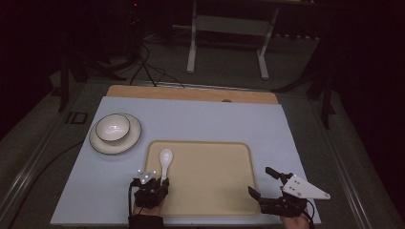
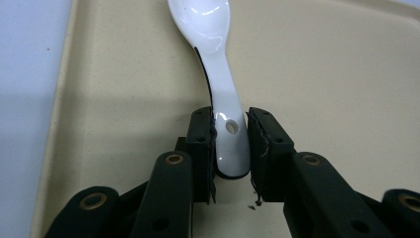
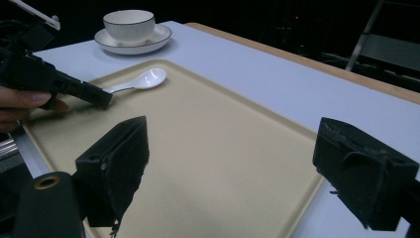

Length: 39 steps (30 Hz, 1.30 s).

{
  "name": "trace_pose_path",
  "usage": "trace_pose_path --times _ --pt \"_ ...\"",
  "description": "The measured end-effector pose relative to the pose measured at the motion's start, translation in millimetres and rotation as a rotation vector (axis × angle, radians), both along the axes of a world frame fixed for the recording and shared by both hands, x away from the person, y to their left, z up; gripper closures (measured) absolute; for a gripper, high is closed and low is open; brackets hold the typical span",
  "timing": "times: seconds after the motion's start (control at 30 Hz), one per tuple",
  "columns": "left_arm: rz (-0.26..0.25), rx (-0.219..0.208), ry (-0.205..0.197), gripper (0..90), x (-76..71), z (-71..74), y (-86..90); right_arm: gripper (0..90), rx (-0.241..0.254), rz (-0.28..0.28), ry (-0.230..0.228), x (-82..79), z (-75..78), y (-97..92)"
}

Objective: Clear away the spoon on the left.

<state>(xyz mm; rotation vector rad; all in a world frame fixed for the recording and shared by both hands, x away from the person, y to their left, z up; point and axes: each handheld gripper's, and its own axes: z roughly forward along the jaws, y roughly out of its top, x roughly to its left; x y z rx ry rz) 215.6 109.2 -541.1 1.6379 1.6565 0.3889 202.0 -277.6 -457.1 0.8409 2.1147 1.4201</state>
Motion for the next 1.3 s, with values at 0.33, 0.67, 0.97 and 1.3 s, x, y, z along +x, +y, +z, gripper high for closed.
trace_pose_path --times 0.33,0.67,0.97,1.3 --pt "-0.005 0.038 -0.009 64.5 2.4 3.3 0.0 14.2 0.003 -0.001 0.002 0.3 -0.2 -0.4" --pt "-0.08 0.07 0.005 58.6 4.1 20.4 1.1 14.1 0.006 -0.011 0.005 1.1 -1.0 -2.6" --pt "-0.22 0.109 -0.028 56.2 8.1 41.1 -7.4 13.9 0.007 -0.02 0.034 3.8 -5.0 -7.0" --pt "-0.342 0.094 -0.07 42.5 10.4 68.3 -10.9 13.9 0.009 -0.035 0.018 1.0 -3.6 -9.7"
